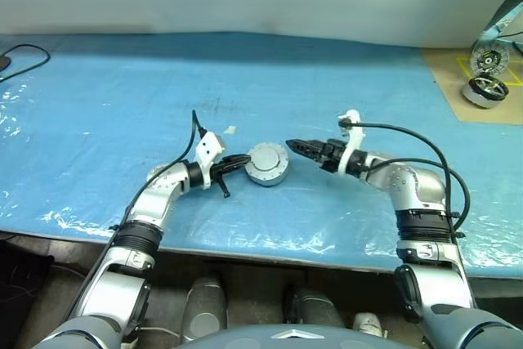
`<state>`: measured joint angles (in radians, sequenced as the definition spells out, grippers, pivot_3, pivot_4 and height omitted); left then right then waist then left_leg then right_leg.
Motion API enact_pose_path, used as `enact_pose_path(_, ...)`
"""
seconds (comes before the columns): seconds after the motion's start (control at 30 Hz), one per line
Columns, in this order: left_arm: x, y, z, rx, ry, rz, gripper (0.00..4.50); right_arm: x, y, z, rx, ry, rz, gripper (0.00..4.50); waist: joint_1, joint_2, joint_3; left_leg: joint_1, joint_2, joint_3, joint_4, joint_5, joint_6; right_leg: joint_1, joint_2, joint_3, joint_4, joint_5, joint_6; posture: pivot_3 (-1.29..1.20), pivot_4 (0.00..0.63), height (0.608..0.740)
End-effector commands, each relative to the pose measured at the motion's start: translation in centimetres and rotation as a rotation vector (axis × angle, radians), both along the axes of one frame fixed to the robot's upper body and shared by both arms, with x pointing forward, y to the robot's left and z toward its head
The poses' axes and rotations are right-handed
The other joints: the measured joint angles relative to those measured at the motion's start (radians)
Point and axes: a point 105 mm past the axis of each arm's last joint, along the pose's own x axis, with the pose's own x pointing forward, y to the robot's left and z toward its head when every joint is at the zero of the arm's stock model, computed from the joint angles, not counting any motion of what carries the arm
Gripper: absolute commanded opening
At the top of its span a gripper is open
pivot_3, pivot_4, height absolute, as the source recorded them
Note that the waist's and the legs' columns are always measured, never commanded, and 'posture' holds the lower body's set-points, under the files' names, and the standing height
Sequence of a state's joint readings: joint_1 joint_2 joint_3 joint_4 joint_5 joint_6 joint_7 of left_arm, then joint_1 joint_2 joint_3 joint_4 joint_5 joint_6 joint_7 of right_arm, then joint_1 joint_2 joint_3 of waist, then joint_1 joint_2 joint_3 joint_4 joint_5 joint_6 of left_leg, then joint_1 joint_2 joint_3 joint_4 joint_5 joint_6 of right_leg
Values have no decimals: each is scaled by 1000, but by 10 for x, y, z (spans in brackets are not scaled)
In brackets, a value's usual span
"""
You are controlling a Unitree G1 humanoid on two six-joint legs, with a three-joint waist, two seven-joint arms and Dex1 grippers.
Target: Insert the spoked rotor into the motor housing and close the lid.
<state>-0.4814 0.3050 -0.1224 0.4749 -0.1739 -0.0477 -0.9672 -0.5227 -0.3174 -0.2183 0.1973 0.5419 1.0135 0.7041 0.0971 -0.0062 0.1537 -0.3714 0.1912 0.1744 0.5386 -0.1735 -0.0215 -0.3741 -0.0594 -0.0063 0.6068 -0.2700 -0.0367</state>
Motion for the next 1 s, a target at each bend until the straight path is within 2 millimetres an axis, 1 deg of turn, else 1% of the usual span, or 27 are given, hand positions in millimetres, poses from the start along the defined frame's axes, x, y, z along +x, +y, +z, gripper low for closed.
enact_pose_path(0.03, -10, 1, -27, 71, 84, -17, 0, -9, 3, -4, 111, 92, 22, 4463, 0, 0, 0, 0, 0, 0, 0, 0, 0, 0, 0, 0, 0, 0, 0, 0, 150, 740)
enact_pose_path(0.13, -10, 1, -27, 72, 82, -17, 0, -22, 14, -8, 157, 144, 83, 4463, 0, 1, 0, 0, 0, 0, 0, 0, 0, 0, 0, -1, 0, 0, 0, 0, 150, 740)
enact_pose_path(0.2, -9, 2, -27, 74, 82, -17, 0, -24, 21, -9, 185, 160, 101, 4463, 0, 0, 0, 0, 0, 0, 0, 0, 0, 0, 0, -1, 0, 0, 0, 0, 150, 740)
enact_pose_path(0.3, -9, 2, -28, 76, 81, -17, 0, -24, 28, -7, 209, 162, 108, 4463, 1, 1, 0, 0, 0, 0, 0, 0, 0, 0, 0, -1, 0, -2, -3, 0, 150, 740)
enact_pose_path(0.47, -9, 1, -28, 78, 78, -16, 0, -17, 47, -3, 238, 151, 118, 4463, 1, 1, 0, 0, 0, 0, 0, 0, 0, 0, 0, -1, 0, -2, -3, 0, 150, 740)
enact_pose_path(0.6, -9, 2, -27, 79, 76, -16, 0, -18, 61, -3, 243, 148, 145, 4463, 2, 1, 0, 0, 0, 0, -1, 0, 0, 0, -1, -1, 0, -2, -3, 0, 150, 740)
enact_pose_path(0.7, -9, 2, -28, 78, 76, -14, 0, -17, 67, -7, 226, 152, 145, 4463, 3, 1, 0, -1, 0, 0, -2, 0, 0, -1, -1, -1, -1, -1, -2, 0, 150, 740)
enact_pose_path(0.8, -9, 4, -27, 78, 74, -9, 0, -16, 69, -13, 213, 161, 135, 3843, 3, 1, 0, -1, 0, 0, -2, 0, 0, -1, -1, -2, -1, 0, 0, 0, 150, 740)
enact_pose_path(0.9, -8, 5, -24, 63, 69, 1, 0, -17, 70, -15, 212, 163, 141, 2779, 2, 1, 1, -1, -1, 0, -2, 0, 0, -1, -2, -2, -1, 0, 0, 0, 150, 740)
enact_pose_path(0.93, -7, 6, -22, 55, 67, 7, 0, -18, 70, -15, 208, 162, 142, 2496, 2, 1, 1, -1, 0, 0, -2, 0, 0, -1, -1, -2, -1, 0, 0, 0, 150, 740)
enact_pose_path(1.0, -7, 7, -16, 34, 55, 14, 0, -17, 69, -15, 213, 163, 135, 2415, 2, 1, 1, -1, 0, 0, -2, 0, 0, -2, -1, -2, -1, 0, 0, 0, 150, 740)
